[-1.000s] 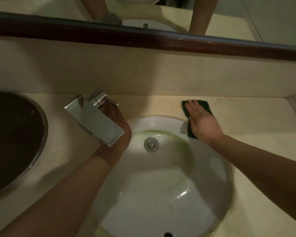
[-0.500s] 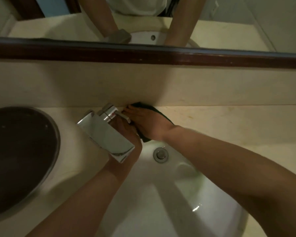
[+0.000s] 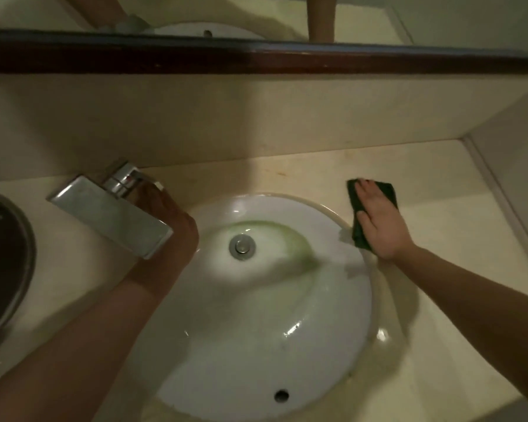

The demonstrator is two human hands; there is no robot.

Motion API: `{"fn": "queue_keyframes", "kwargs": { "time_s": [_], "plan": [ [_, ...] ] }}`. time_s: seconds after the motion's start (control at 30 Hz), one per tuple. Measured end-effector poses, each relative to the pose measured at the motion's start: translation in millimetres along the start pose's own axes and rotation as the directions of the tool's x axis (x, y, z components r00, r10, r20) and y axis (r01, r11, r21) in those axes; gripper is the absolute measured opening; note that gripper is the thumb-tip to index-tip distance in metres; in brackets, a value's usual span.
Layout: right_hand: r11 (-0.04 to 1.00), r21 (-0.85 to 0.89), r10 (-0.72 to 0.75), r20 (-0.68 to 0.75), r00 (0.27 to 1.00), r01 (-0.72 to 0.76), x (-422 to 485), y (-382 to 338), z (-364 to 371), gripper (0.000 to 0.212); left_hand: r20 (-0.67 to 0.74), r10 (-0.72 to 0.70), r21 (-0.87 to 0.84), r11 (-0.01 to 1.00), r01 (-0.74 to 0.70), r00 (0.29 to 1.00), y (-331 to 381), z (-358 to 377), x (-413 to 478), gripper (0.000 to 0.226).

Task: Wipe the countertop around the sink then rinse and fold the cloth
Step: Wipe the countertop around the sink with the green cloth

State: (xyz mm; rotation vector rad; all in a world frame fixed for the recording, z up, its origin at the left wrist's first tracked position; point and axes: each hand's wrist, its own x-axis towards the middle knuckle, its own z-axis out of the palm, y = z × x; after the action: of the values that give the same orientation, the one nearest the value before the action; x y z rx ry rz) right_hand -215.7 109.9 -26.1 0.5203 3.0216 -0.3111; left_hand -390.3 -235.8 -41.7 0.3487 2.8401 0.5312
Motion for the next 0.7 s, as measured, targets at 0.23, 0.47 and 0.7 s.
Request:
{"fn": "queue_keyframes", "kwargs": {
  "time_s": [0.23, 0.47, 0.7],
  "plan": [
    [0.999, 0.043, -0.022, 0.044, 0.999, 0.021, -95, 1, 10, 0.065, 0.026, 0.059, 0.136, 0.989, -0.062, 0.998, -20, -5, -45, 0.07],
    [0.989, 0.021, -0.149, 0.078, 0.986, 0.148, -200, -40, 28, 0.055, 0.182, 0.08, 0.23, 0.966, -0.121, 0.98, -75, 5, -216, 0.072],
    [0.955, 0.028, -0.294, 0.159, 0.942, 0.294, -272, -182, 67, 0.047, 0.042, -0.011, 0.188, 0.982, 0.003, 0.999, -92, 9, -302, 0.07]
  ]
}}
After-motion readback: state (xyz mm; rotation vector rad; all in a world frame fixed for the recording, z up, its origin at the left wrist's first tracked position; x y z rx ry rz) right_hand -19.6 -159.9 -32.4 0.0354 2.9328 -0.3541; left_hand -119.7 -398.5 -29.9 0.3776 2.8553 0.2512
